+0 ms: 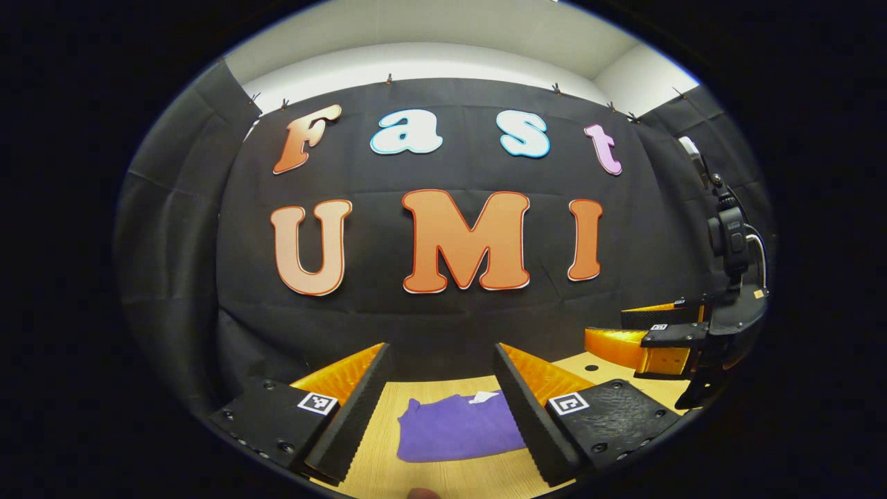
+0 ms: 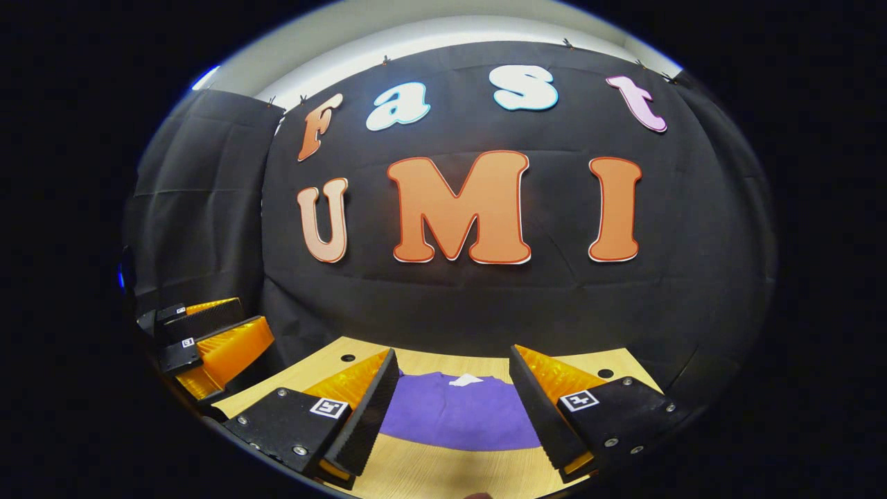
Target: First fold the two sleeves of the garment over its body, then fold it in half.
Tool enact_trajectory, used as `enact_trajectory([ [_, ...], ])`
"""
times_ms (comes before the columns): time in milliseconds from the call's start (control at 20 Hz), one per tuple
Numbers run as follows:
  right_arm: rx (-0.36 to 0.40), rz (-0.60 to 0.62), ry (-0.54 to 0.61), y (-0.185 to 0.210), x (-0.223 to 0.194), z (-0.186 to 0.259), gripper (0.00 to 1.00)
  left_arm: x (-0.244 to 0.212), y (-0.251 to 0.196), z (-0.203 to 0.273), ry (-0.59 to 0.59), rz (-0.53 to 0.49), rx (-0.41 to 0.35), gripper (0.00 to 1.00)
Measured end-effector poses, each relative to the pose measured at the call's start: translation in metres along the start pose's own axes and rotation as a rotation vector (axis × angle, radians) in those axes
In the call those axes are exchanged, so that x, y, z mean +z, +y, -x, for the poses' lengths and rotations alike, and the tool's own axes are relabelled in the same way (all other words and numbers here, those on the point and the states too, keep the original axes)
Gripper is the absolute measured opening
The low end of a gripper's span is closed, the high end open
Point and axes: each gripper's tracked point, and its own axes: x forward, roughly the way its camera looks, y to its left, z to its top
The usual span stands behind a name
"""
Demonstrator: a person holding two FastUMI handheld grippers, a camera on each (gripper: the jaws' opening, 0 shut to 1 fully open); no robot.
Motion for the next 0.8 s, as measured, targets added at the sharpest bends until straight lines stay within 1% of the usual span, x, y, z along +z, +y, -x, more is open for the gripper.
enact_trajectory([
  [100, -0.002, 0.004, 0.002, 0.000, -0.002, 0.006, 0.95, 0.000, 0.000, 0.006, -0.001, -0.013, 0.004, 0.94],
  [150, -0.004, 0.002, 0.003, 0.000, 0.007, 0.012, 0.95, 0.000, 0.002, 0.010, 0.001, -0.016, 0.009, 0.95],
  [200, -0.002, -0.002, 0.002, 0.001, 0.008, 0.014, 1.00, 0.001, 0.001, 0.012, -0.001, -0.012, 0.009, 0.95],
  [250, -0.009, -0.001, -0.003, -0.001, 0.009, 0.017, 0.95, -0.001, -0.001, 0.014, 0.002, -0.008, 0.008, 0.95],
  [300, -0.008, 0.003, -0.010, -0.001, 0.012, 0.019, 1.00, -0.001, 0.000, 0.016, 0.000, -0.003, 0.009, 0.96],
  [350, -0.012, 0.009, -0.014, -0.001, 0.012, 0.021, 0.95, -0.003, -0.001, 0.018, 0.008, -0.005, 0.008, 0.95],
  [600, -0.007, 0.027, -0.031, 0.003, 0.017, 0.035, 0.95, 0.007, 0.000, 0.030, -0.012, -0.024, 0.008, 0.95],
  [800, -0.028, 0.036, -0.053, -0.001, 0.025, 0.047, 0.95, 0.010, -0.003, 0.035, -0.017, -0.029, -0.001, 0.94],
])
